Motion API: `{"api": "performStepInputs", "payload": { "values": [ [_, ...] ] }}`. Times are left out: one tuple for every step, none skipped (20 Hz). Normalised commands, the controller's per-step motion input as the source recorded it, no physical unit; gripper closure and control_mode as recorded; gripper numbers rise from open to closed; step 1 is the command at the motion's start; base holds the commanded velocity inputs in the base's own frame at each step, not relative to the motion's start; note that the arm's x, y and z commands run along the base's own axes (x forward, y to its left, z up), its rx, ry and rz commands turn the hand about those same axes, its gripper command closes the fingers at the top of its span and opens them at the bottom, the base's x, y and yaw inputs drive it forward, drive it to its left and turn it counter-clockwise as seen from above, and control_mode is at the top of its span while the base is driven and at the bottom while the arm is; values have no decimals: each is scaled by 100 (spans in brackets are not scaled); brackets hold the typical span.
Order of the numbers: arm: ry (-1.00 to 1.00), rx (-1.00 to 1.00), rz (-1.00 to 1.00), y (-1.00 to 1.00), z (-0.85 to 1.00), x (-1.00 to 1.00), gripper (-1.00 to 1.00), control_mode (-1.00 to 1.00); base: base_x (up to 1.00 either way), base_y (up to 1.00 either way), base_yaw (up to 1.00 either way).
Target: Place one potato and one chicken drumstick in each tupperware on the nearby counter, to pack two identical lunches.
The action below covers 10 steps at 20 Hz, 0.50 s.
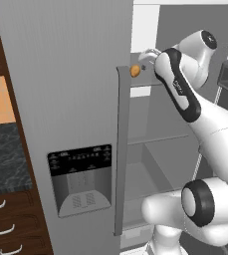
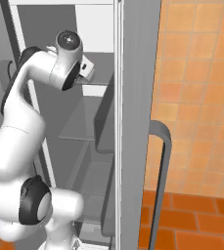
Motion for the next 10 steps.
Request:
{"api": "performStepInputs", "payload": {
  "values": [
    [8, 21, 0, 0, -16, 64, -100, -100, 0, 0, 0],
    [9, 15, 0, 1, -19, 63, -100, -100, 0, 0, 0],
    [9, 11, 0, 1, -20, 61, -100, -100, 0, 0, 0],
    [9, 3, 0, 7, -14, 57, -100, -100, 0, 0, 0],
    [8, 0, 0, 14, -9, 53, -100, -100, 0, 0, 0],
    [10, 0, -1, 13, 0, 50, -100, -100, 0, 0, 0],
    [11, 0, -2, 7, 0, 47, -100, -100, 0, 0, 0],
    [11, 0, -1, 4, 0, 41, -100, -100, 0, 0, 0],
    [11, 0, -1, 4, 0, 41, -100, -100, 0, 0, 0],
    [9, 0, 0, 1, 0, 45, -100, -100, 0, 0, 0]
  ]
}}
